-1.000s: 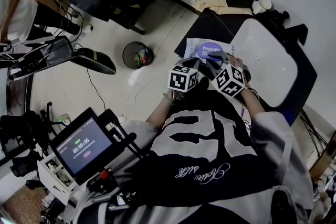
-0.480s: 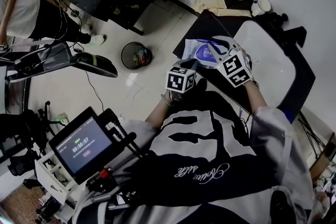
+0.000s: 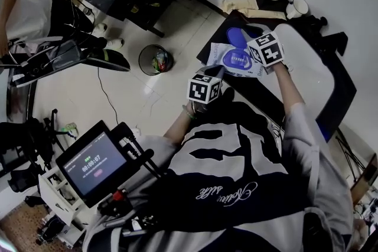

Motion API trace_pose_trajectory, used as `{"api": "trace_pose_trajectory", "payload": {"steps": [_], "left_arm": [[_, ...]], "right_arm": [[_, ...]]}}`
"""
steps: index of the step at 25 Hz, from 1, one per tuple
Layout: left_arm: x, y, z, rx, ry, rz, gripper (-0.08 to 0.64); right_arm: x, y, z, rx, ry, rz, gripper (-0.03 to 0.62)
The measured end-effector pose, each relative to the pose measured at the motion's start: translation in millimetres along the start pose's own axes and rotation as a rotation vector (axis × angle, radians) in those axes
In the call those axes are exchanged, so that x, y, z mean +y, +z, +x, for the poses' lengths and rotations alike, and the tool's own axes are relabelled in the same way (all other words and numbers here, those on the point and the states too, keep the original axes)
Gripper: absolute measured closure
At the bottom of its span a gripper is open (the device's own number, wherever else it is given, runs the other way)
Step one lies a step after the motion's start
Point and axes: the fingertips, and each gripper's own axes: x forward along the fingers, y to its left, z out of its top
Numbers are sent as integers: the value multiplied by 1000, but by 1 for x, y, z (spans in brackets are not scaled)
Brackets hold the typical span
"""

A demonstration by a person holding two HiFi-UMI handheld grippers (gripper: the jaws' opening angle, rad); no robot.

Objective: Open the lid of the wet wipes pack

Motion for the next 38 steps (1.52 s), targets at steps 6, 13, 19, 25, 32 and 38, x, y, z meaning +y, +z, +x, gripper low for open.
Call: {"api": "trace_pose_trajectory", "payload": {"steps": [6, 13, 19, 25, 32, 38], "left_arm": [[1, -2, 1, 1, 5, -7, 561], [3, -2, 0, 9, -7, -25, 561], [1, -1, -11, -25, -32, -125, 561], [-18, 16, -44, -74, -73, 78, 561], [-55, 35, -95, -175, -186, 195, 561], [-85, 19, -131, -221, -236, 201, 561]], "right_arm": [[-4, -5, 0, -27, -8, 88, 538], [3, 25, -66, -264, -48, 318, 538], [42, 2, -106, -328, -58, 401, 538], [72, -18, -139, -381, -120, 485, 538], [120, -22, -170, -448, -206, 534, 538], [162, -48, -201, -466, -250, 563, 538]]}}
